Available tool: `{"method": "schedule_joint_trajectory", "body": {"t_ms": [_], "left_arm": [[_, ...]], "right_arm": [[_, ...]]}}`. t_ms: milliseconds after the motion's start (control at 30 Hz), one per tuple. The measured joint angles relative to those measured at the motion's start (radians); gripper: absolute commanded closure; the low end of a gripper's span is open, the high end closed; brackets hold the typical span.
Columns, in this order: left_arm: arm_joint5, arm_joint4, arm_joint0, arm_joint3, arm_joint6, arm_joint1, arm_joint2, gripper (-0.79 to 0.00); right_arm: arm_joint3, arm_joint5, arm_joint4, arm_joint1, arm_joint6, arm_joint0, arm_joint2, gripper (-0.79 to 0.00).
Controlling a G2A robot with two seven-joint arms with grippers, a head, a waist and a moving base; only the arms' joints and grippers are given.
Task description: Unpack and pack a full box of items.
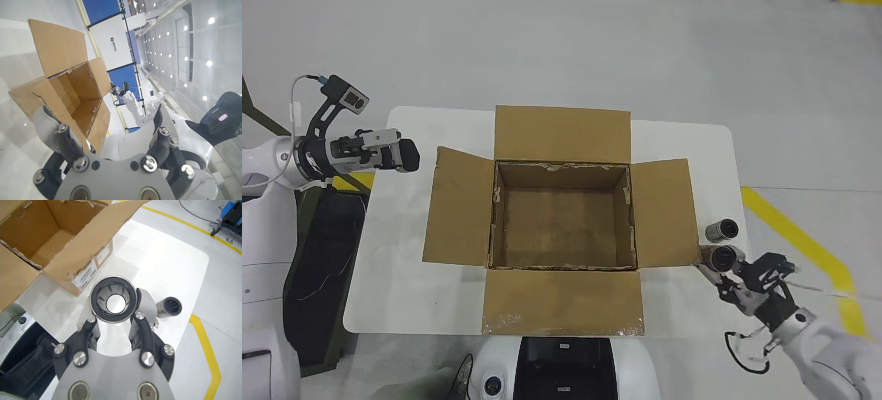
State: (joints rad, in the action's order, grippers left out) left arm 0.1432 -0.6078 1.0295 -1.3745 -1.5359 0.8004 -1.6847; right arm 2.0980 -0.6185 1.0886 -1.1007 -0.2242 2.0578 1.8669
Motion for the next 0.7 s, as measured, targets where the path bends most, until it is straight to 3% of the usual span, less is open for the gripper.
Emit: {"method": "schedule_joint_trajectory", "body": {"t_ms": [367,700], "left_arm": [[0.000,0.000,0.000,0.000,0.000,0.000,0.000,-0.785],[0.000,0.000,0.000,0.000,0.000,0.000,0.000,-0.785]], "right_arm": [[0.103,0.034,0.022,0.001,0.045,-0.031,0.030,0.000],[0.167,-0.014,0.041,0.010,-0.011,-0.176,-0.059,0.000]]}}
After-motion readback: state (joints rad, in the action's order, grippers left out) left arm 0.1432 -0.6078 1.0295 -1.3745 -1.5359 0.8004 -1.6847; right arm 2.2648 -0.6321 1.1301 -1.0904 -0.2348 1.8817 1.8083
